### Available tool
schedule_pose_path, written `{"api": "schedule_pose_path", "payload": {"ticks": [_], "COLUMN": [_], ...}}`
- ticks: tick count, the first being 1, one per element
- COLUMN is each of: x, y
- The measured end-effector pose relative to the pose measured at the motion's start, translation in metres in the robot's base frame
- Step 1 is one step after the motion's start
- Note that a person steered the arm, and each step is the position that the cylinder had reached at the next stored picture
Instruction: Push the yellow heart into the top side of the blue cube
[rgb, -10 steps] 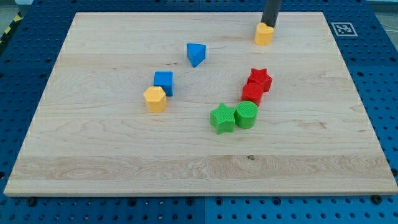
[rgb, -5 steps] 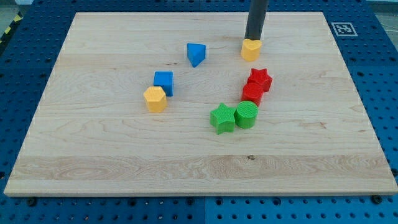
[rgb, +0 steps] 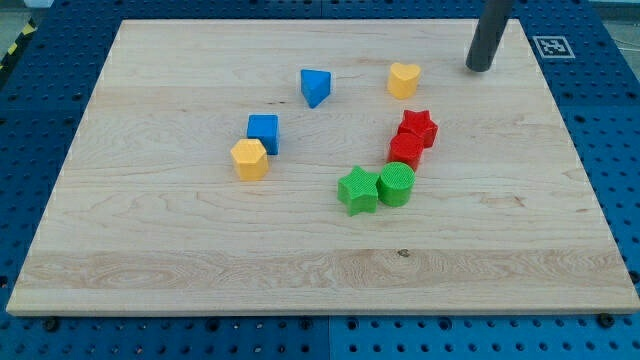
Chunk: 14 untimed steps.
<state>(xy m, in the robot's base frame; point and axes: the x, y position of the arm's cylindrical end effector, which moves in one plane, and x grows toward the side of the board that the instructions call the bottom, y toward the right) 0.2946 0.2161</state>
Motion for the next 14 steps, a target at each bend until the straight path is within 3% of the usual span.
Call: {"api": "schedule_pose_path", "payload": {"ticks": [3, 6, 7, 9, 11, 14], "x": [0.001, 0.038, 0.019, 0.013, 0.045, 0.047], "y": [-0.019, -0.047, -0.049, -0.098, -0.150, -0.135]}}
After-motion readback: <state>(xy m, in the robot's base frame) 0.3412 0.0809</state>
